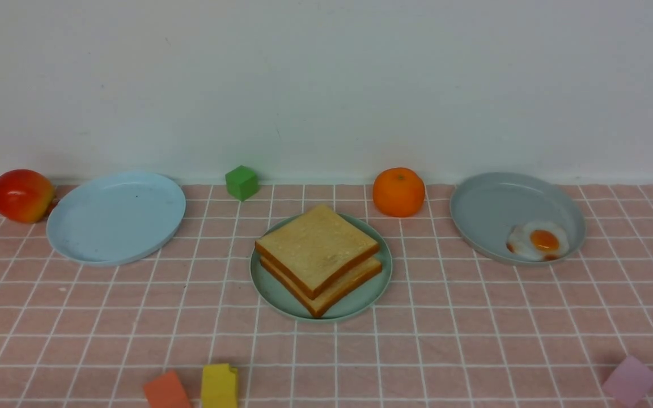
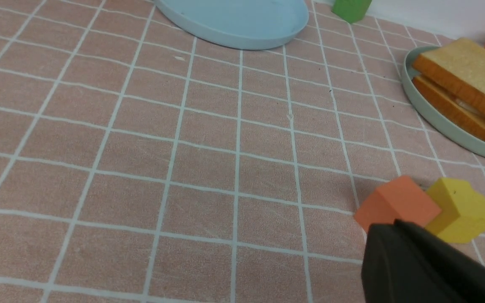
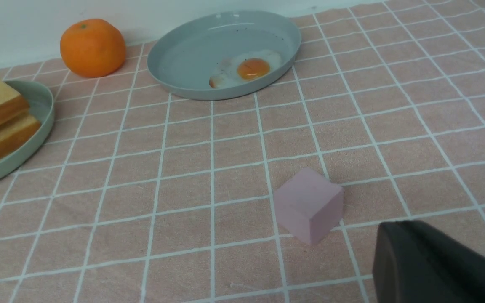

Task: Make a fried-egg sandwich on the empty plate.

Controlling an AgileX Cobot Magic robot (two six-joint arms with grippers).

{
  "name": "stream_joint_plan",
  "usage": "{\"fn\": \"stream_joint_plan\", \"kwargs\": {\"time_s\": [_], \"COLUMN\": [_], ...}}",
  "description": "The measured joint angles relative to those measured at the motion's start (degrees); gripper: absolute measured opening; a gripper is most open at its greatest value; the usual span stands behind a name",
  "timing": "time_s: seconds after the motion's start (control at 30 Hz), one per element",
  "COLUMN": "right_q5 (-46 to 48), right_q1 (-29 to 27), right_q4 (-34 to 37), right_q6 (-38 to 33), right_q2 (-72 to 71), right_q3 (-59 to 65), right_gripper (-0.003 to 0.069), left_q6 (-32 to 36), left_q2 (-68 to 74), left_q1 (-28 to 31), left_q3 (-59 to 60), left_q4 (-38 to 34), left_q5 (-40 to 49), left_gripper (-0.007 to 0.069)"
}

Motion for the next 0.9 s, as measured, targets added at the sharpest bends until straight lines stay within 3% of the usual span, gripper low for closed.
{"fn": "stream_joint_plan", "kwargs": {"time_s": [0.9], "right_q5": [0.0], "right_q1": [0.0], "right_q4": [0.0], "right_q6": [0.0], "right_q2": [0.0], "right_q3": [0.0], "right_gripper": [0.0037], "left_q6": [0.0], "left_q2": [0.0], "left_q1": [0.0], "left_q3": [0.0], "left_q4": [0.0], "left_q5": [0.1], "left_gripper": [0.0003]}}
